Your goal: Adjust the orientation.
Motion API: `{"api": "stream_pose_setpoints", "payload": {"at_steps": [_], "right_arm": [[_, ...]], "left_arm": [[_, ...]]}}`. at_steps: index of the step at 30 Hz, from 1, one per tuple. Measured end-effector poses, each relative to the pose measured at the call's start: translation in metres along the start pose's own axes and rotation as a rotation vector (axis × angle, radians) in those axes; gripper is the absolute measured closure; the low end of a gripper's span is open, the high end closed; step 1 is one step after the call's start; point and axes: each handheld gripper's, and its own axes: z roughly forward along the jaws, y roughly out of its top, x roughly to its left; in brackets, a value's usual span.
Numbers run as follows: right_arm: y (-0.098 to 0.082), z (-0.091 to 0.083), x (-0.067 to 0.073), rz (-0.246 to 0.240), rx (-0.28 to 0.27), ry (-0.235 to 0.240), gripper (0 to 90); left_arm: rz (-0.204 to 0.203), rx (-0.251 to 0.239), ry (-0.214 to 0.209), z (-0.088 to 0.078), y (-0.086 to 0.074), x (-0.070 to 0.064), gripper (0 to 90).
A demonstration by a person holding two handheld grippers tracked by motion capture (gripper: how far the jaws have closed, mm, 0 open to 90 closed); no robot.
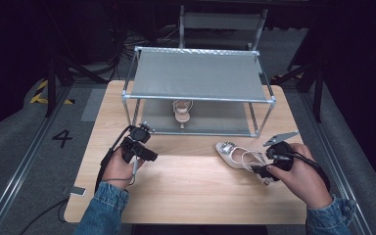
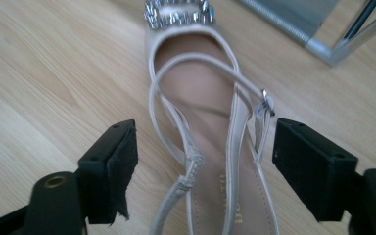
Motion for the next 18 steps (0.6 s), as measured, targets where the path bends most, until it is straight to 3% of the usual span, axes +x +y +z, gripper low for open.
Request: {"api": "stream_pose_setpoints", "payload": {"at_steps": [4, 9, 16, 18], "right_arm": [[0.0, 0.013, -0.002, -0.021, 0.075, -0.031, 20.1], [-0.004, 0.028, -0.008, -0.013, 0.127, -0.001, 19.7], [-0.003, 0.05, -0.009, -0.031, 0.157, 0.037, 19.5], [-0.002, 0.057, -0.01, -0.066, 0.138, 0.041, 19.4]], "left_arm": [[-0.004, 0.0, 0.002, -0.001, -0.002, 0.002, 39.1], [-0.001, 0.006, -0.001, 0.001, -0.002, 0.001, 38.9], [0.017, 0.023, -0.014, 0.005, -0.001, 0.005, 38.6], [0.006, 0.017, -0.017, 0.006, -0.002, 0.006, 38.5]]}}
